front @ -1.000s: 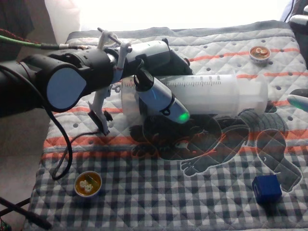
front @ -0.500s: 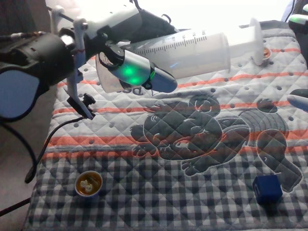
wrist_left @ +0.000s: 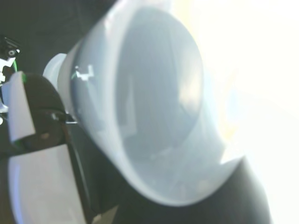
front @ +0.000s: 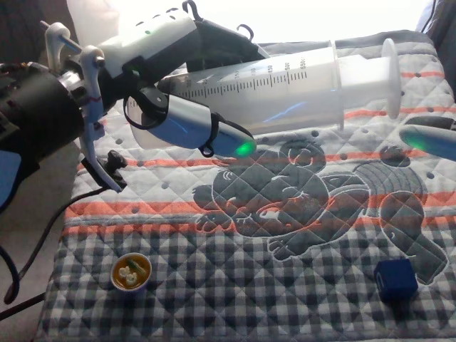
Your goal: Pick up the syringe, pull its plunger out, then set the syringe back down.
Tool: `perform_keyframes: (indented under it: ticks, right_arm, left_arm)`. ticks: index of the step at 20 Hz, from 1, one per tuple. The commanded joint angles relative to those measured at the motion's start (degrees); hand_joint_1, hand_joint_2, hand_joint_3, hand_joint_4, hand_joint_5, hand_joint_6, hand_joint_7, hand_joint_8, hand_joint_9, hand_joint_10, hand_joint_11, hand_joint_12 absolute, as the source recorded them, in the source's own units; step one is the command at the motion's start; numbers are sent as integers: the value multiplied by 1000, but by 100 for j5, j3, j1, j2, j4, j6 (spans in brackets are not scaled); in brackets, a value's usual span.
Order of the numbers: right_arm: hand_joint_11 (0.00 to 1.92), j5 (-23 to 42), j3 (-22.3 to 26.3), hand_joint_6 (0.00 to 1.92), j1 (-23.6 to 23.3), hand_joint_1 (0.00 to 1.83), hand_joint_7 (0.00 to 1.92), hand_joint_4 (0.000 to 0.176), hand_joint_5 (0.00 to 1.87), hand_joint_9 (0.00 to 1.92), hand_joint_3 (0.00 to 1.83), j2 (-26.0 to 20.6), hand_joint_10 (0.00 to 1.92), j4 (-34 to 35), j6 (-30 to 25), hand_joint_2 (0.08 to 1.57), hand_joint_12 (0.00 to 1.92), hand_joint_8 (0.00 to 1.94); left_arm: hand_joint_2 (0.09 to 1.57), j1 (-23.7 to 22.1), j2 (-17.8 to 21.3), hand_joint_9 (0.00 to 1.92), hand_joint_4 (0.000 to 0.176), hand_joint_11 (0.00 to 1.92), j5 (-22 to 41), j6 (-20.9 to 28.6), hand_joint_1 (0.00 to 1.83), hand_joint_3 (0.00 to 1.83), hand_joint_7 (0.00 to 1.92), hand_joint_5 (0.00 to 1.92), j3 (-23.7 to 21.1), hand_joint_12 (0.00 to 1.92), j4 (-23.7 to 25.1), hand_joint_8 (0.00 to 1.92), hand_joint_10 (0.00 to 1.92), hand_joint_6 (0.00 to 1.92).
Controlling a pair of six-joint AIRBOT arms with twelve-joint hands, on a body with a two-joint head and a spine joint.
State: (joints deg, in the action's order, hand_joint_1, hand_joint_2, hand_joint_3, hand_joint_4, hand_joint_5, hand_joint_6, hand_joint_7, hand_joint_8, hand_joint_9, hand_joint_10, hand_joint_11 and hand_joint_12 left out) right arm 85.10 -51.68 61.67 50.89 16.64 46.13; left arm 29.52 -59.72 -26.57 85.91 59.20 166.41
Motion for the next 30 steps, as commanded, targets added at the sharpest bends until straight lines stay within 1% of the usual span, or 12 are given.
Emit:
perform_keyframes:
  ticks: [1, 4, 5, 6, 10, 14, 17, 26, 27, 28, 29, 30]
  right_arm:
    - [0, 648, -49, 0, -79, 707, 125, 0, 150, 154, 8, 52, 0, -79, -103, 912, 854, 1]
    - [0, 475, -81, 2, -176, 591, 143, 30, 149, 178, 0, 182, 24, -136, -139, 878, 1086, 3]
    - [0, 441, -88, 2, -194, 587, 137, 11, 136, 222, 5, 197, 41, -156, -144, 896, 1219, 2]
    - [0, 379, -99, 0, -217, 540, 106, 20, 88, 195, 10, 214, 26, -186, -151, 915, 1267, 0]
    - [0, 132, -128, 8, -272, 1022, 111, 0, 88, 177, 0, 248, 17, -268, -151, 767, 956, 8]
    - [0, -53, -156, 16, -271, 822, 4, 64, 131, 70, 0, 290, 14, -300, -150, 728, 497, 0]
    - [0, -158, -163, 17, -303, 1010, 129, 26, 181, 214, 0, 342, 51, -411, -150, 715, 688, 20]
    - [0, -269, -143, 61, -478, 1040, 412, 5, 487, 422, 27, 412, 68, -748, -150, 845, 1265, 29]
    - [264, -269, -140, 55, -495, 1169, 713, 0, 684, 670, 13, 421, 271, -784, -150, 940, 1412, 80]
    - [264, -273, -137, 55, -508, 1169, 713, 0, 684, 670, 13, 429, 271, -808, -150, 940, 1412, 80]
    - [643, -281, -133, 897, -524, 1211, 943, 0, 838, 759, 20, 433, 837, -843, -150, 1107, 1354, 873]
    - [729, -285, -131, 1109, -538, 1332, 926, 0, 797, 845, 5, 438, 1233, -872, -150, 1144, 1406, 1034]
  left_arm:
    - [1236, -49, 23, 380, 0, 62, -853, 83, 1181, 0, 637, 863, -51, 1921, 139, 1426, 1276, 1267]
    - [1225, -39, 69, 392, 0, 96, -907, 83, 1190, 0, 652, 893, -126, 1921, 194, 1433, 1378, 1201]
    - [1226, -33, 80, 358, 0, 51, -917, 83, 1193, 0, 641, 896, -138, 1921, 198, 1433, 1371, 1205]
    - [1222, -21, 108, 383, 0, 181, -943, 83, 1204, 0, 631, 922, -167, 1921, 212, 1495, 1480, 1117]
    - [1220, 18, 239, 385, 0, 165, -1098, 84, 1186, 2, 669, 896, -327, 1921, 281, 1516, 1554, 1111]
    - [1223, 49, 343, 325, 0, 65, -1250, 95, 1183, 0, 651, 899, -480, 1921, 383, 1483, 1487, 1155]
    - [1220, 62, 377, 432, 0, 194, -1339, 131, 1176, 0, 694, 878, -555, 1921, 465, 1475, 1521, 1164]
    - [1189, 83, 368, 572, 0, 372, -1346, 232, 1199, 0, 743, 929, -560, 1848, 508, 1334, 1279, 1122]
    - [1175, 83, 349, 605, 0, 316, -1333, 232, 1213, 0, 771, 954, -547, 1770, 508, 1222, 1084, 1138]
    - [1175, 83, 332, 605, 0, 316, -1308, 232, 1213, 0, 771, 954, -528, 1770, 500, 1222, 1084, 1138]
    - [1174, 83, 318, 561, 0, 131, -1288, 232, 1223, 1, 758, 964, -514, 1812, 486, 1220, 1013, 1137]
    - [1173, 84, 303, 554, 0, 117, -1273, 232, 1219, 0, 742, 987, -496, 1871, 463, 1340, 1162, 1018]
